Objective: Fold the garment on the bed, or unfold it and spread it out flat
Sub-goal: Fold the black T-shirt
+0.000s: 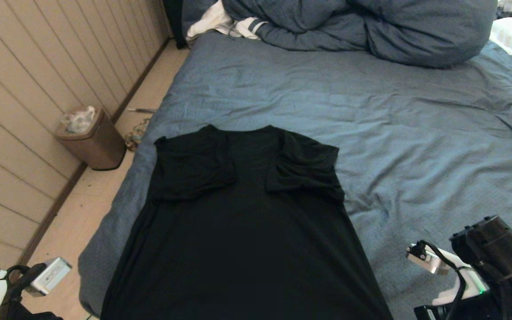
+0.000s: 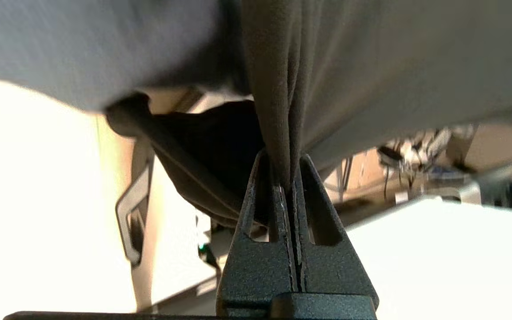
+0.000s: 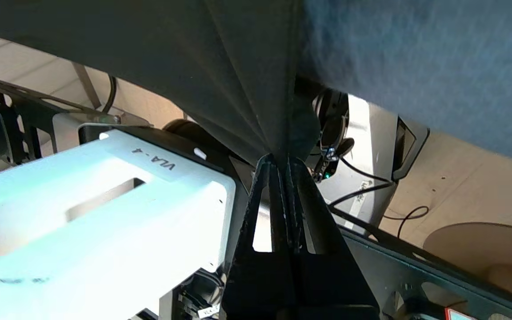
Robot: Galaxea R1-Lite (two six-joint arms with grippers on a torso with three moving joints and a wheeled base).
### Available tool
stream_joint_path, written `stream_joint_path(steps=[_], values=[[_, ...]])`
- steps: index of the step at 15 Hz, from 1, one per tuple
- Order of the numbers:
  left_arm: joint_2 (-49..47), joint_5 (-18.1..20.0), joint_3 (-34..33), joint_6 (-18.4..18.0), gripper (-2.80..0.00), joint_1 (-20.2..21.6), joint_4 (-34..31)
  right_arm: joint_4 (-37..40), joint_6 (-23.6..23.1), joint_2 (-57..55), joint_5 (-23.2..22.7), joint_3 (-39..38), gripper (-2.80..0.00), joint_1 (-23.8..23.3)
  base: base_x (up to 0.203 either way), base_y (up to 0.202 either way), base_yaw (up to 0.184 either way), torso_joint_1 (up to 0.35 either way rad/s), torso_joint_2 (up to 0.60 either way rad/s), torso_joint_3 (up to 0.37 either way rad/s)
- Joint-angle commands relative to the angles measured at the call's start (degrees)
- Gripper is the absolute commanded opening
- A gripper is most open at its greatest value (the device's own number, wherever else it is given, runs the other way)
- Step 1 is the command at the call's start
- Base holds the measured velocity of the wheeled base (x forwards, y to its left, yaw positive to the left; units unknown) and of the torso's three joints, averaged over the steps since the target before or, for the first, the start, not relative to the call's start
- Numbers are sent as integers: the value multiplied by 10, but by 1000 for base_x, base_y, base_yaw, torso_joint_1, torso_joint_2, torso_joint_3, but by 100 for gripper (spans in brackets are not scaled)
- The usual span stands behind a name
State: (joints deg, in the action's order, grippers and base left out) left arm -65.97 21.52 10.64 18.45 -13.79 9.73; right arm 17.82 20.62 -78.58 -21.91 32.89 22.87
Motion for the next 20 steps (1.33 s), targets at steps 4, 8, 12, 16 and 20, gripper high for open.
stream_joint_path(steps=[4, 8, 12, 16, 20], values=[[82, 2, 15, -1, -280, -33, -80, -1, 1, 18, -1, -22, -280, 3, 0, 0, 0, 0, 0, 0], [112, 3, 15, -1, -280, -37, -111, 1, -10, 38, -2, -30, -280, 4, 0, 0, 0, 0, 0, 0], [119, 7, 14, -1, -280, -45, -128, -3, -9, 44, -2, -28, -280, 7, 0, 0, 0, 0, 0, 0], [105, 1, 108, 7, -280, -41, -127, -1, -7, 40, -2, 51, -280, -2, 0, 0, 0, 0, 0, 0], [3, -1, 232, 10, -280, -7, -123, -4, -8, -41, -2, 188, -280, -36, 0, 0, 0, 0, 0, 0]])
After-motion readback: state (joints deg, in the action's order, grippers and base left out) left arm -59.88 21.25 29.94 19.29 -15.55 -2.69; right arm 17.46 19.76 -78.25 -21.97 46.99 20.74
